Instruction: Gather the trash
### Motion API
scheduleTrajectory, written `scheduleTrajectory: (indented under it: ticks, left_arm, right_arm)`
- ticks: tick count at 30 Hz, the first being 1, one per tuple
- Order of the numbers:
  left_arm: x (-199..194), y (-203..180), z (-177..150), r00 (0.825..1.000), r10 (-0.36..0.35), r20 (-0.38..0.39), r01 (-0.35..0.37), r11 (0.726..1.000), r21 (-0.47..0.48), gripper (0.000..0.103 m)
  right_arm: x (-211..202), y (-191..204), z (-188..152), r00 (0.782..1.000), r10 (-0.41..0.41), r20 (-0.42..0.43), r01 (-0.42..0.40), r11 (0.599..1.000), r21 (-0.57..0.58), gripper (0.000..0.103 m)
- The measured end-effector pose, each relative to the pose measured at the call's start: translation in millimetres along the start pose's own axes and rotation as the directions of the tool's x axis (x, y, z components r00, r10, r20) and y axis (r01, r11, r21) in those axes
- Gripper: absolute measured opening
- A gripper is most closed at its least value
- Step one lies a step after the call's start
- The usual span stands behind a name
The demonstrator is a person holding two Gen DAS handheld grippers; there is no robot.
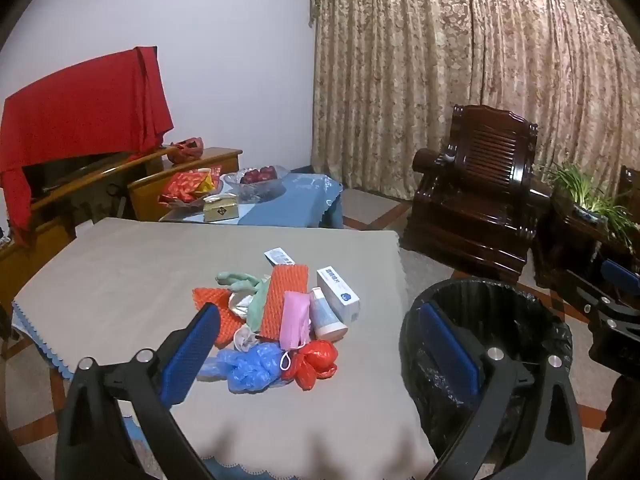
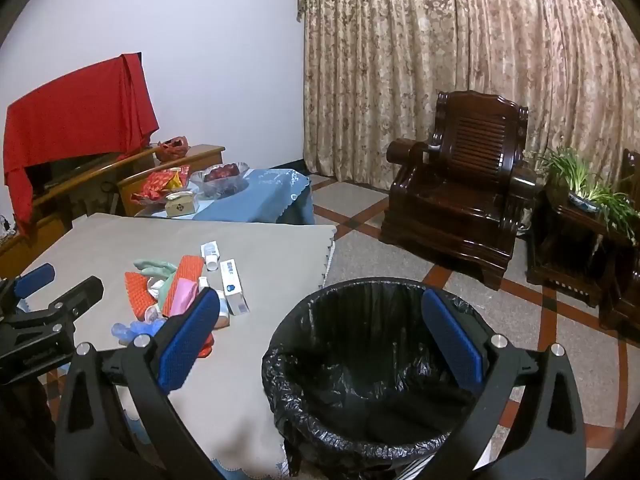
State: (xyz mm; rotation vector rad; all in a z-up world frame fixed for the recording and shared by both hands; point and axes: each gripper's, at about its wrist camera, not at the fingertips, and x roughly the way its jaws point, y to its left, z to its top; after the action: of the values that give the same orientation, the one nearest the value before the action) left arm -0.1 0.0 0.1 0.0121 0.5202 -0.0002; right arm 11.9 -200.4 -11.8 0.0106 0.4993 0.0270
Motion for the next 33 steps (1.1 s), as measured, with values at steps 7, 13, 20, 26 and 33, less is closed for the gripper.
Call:
scheduleTrajectory:
  ticks: [7, 13, 20, 26, 33]
  left_arm:
    - [-0.2, -0.3, -0.2, 1.000, 0.002, 0.006, -0.002, 1.000, 0.005, 0.097]
    - [0.0, -0.2, -0.2, 1.000, 0.002, 0.006, -0.002, 1.000, 0.004, 0.097]
    - [-0.1, 0.2, -0.3, 1.000, 0.002, 0.007, -0.002, 1.000, 0.002, 0.097]
    - [-0.1, 0.1, -0.3, 1.000, 0.002, 0.008, -0.002, 1.000, 0.004, 0.097]
    - [-0.1, 0.3, -0.3, 1.000, 0.001, 0.007, -0.001, 1.000, 0.002, 0.097]
  right_arm:
    - [0.1, 0.4, 0.3, 1.000, 0.000, 0.000, 0.000, 1.000, -0.001, 0.098]
    - [0.1, 0.4, 0.4, 1.000, 0.000, -0.001, 0.000, 1.000, -0.001, 0.098]
    - [0.3, 0.4, 0.2, 1.000, 0.000, -0.001, 0.000, 1.000, 0.000, 0.098]
    - [0.7, 0.7, 0.2, 1.000, 0.001, -0.001, -0.001, 1.000, 0.001, 0.098]
    - [1.7, 1.0, 0.2, 1.000, 0.001, -0.002, -0.001, 1.000, 0.001, 0.098]
